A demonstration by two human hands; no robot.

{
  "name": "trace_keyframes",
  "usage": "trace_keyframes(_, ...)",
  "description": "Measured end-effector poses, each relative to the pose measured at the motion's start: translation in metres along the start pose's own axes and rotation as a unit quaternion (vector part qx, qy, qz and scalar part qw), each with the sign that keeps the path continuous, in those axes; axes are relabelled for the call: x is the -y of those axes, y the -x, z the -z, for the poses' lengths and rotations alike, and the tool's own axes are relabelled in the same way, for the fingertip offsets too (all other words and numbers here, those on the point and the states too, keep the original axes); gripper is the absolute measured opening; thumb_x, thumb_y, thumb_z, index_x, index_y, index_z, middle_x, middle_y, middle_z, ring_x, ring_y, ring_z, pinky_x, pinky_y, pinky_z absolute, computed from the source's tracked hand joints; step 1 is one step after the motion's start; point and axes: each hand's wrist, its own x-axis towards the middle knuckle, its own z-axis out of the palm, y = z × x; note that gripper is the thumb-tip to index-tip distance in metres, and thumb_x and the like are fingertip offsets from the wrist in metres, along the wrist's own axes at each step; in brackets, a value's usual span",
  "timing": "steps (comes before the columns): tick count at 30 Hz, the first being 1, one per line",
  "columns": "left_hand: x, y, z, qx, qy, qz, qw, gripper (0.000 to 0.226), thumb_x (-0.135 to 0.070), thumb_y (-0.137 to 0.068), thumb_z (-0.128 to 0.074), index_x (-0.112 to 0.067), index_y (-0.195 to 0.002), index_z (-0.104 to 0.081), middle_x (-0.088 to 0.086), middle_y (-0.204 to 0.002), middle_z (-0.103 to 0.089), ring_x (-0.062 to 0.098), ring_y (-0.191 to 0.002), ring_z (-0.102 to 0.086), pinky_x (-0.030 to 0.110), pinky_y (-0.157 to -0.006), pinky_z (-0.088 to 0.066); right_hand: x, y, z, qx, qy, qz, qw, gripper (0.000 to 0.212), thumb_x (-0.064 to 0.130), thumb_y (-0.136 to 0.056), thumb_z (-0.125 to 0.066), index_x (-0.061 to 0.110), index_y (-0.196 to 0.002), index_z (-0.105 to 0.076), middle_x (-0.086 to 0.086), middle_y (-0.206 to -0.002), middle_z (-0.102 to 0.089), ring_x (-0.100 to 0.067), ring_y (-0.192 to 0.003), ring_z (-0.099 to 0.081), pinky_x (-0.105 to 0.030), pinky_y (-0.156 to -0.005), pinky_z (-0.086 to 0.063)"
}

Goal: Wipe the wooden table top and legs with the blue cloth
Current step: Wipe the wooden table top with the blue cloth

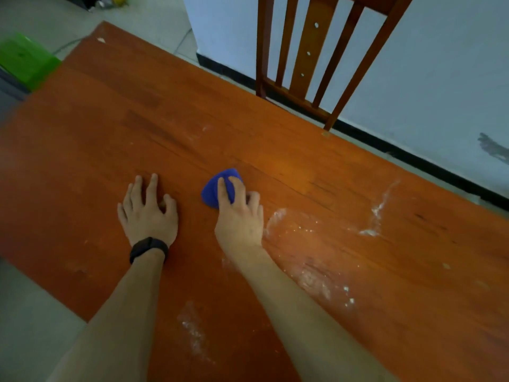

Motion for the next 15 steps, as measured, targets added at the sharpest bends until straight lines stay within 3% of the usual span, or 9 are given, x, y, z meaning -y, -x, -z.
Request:
trace_keyframes(4, -0.001, 0.001, 0.004, 0.009, 0.008, -0.005, 1.000, 0.056, -0.050, -0.098, -0.033, -0.036, -0.152, -0.029, -0.002, -0.163, -0.019, 0.020, -0.150, -0.011, 0.050, -0.122, -0.007, -0.085, 0.037, 0.024, -0.109, 0.042, -0.127, 0.985, 0.065, 0.007, -0.085, -0.056, 0.013, -0.148, -0.039, -0.018, -0.149, -0.034, -0.039, -0.107, -0.045, -0.045, -0.091, -0.042)
trace_keyframes(8, 0.001, 0.000, 0.007, 0.017, 0.025, -0.009, 0.999, 0.056, -0.049, -0.097, -0.034, -0.036, -0.152, -0.028, -0.001, -0.163, -0.018, 0.021, -0.151, -0.010, 0.051, -0.122, -0.006, -0.142, 0.066, 0.052, -0.144, -0.028, -0.251, 0.957, 0.054, 0.013, -0.097, -0.047, 0.013, -0.150, -0.034, -0.021, -0.151, -0.023, -0.050, -0.120, -0.035, -0.057, -0.104, -0.031)
trace_keyframes(11, 0.005, 0.002, 0.010, 0.033, 0.047, -0.023, 0.998, 0.056, -0.048, -0.098, -0.035, -0.033, -0.152, -0.031, -0.001, -0.163, -0.018, 0.020, -0.151, -0.009, 0.048, -0.122, -0.005, -0.100, 0.061, 0.053, -0.203, -0.042, -0.174, 0.963, 0.054, 0.012, -0.096, -0.052, 0.009, -0.148, -0.038, -0.024, -0.148, -0.029, -0.048, -0.118, -0.039, -0.055, -0.100, -0.036)
trace_keyframes(15, 0.037, 0.038, 0.016, 0.058, 0.083, -0.116, 0.988, 0.049, -0.036, -0.100, -0.041, -0.029, -0.149, -0.038, 0.000, -0.161, -0.027, 0.020, -0.149, -0.019, 0.046, -0.123, -0.011, 0.015, 0.065, 0.010, -0.170, -0.019, 0.004, 0.985, 0.055, 0.012, -0.091, -0.057, 0.009, -0.144, -0.044, -0.021, -0.144, -0.037, -0.041, -0.108, -0.045, -0.049, -0.091, -0.045)
